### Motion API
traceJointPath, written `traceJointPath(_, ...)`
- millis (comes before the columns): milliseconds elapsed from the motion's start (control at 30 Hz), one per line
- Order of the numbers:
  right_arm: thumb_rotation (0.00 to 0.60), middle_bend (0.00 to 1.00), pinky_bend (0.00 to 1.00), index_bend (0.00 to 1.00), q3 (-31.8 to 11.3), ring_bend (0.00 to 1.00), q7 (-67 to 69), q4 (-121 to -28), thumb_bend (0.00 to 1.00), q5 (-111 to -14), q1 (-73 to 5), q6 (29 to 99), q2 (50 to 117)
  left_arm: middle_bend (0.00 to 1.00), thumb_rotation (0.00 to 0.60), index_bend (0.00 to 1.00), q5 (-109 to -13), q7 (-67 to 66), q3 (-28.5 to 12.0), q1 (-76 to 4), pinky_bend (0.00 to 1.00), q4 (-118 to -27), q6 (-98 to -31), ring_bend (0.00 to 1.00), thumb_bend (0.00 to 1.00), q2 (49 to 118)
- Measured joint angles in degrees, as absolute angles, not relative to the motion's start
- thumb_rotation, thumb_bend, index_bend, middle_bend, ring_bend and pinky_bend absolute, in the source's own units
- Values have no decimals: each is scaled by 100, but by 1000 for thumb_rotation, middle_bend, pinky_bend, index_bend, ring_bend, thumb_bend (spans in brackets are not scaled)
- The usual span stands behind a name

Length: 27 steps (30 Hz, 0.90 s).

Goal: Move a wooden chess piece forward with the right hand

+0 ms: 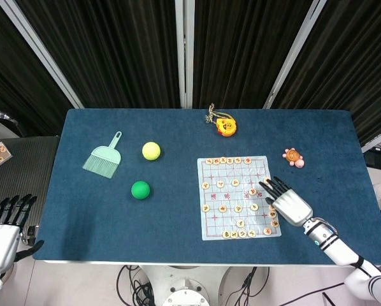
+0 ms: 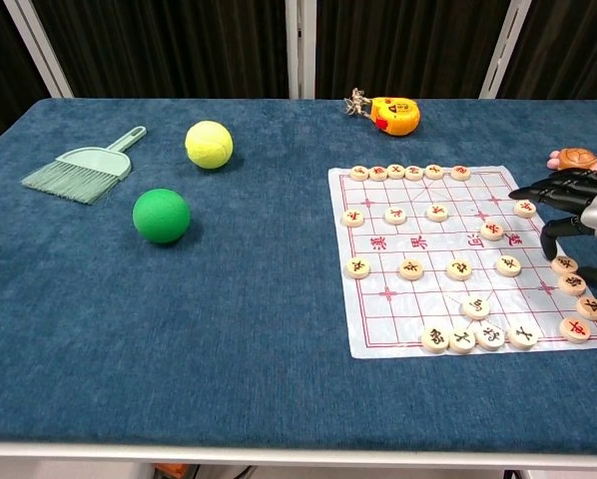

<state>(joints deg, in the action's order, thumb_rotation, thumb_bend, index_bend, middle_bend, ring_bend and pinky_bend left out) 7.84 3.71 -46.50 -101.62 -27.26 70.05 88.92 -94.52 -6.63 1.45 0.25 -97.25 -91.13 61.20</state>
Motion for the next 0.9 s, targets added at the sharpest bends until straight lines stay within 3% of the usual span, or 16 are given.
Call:
traceJointPath(233, 600, 12, 0, 562, 780, 0, 408, -4616, 327, -10142, -2710, 7088, 8907, 61, 600, 72, -9454, -640, 146, 23, 0, -9716, -9119, 0, 130, 6122)
traceJointPath(900, 600, 12, 0, 534, 555, 0, 296, -4274, 327, -9873, -2864, 6878, 9228, 61, 600, 72, -9471, -565, 168, 25, 0, -9688, -9129, 0, 130, 6071)
